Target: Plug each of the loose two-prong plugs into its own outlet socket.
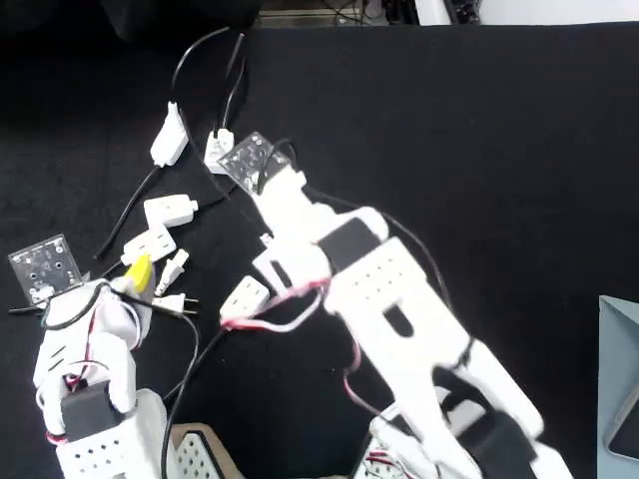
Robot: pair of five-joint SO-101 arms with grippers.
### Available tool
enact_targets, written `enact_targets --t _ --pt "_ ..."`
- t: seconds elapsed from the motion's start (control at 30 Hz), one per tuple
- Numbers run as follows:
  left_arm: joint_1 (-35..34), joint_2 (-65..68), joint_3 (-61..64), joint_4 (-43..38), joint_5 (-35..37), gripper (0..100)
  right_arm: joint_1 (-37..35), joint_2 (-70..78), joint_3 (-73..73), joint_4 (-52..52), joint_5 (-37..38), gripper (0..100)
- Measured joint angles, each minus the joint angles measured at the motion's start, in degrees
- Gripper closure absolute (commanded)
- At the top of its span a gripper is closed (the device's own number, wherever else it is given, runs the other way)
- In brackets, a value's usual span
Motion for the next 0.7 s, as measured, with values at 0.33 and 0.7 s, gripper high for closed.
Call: enact_targets --t 0.33,0.7 --pt "11.96 0.0 -1.23 -7.38 12.31 71 -5.01 -16.35 11.08 -8.18 -6.59 98.7" --pt "27.43 0.0 -5.98 -7.3 13.19 75 -10.11 -27.16 22.24 -15.47 -9.05 98.7"
